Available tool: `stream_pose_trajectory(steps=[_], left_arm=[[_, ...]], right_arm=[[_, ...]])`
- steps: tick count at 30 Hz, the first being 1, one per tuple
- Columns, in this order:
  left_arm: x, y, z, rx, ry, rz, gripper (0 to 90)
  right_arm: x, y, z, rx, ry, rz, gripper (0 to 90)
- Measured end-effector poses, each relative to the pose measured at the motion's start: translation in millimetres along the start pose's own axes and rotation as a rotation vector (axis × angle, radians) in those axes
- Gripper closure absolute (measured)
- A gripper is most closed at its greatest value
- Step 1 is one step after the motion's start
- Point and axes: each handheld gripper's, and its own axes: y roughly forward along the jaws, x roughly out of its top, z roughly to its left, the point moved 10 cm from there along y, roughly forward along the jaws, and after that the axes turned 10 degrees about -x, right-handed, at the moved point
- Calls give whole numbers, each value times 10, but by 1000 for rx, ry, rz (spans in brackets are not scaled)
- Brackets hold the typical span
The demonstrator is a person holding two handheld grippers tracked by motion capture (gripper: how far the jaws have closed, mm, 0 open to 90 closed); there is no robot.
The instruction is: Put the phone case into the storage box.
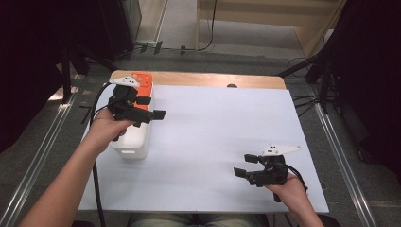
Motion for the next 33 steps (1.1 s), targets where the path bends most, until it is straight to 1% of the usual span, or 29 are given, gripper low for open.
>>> stream_pose_trajectory(steps=[2,8,11,15,20,23,30,33], left_arm=[[-16,0,-17,8,7,-2,129],[-47,-12,-76,4,19,-10,130],[-70,-12,-92,11,23,-12,129],[-108,-19,-116,10,27,-17,130],[-152,-24,-157,12,33,-32,130],[-185,-27,-177,14,51,-29,130],[-245,-42,-223,13,58,-44,130],[-295,-31,-234,16,53,-45,130]], right_arm=[[2,2,0,1,-2,0,231],[0,2,6,3,1,2,231],[0,2,3,2,0,1,232],[3,6,-3,0,0,-1,232],[7,10,-1,2,0,1,232],[7,21,9,2,0,3,231],[1,16,1,-2,-4,3,231],[6,20,9,1,-2,2,231]])
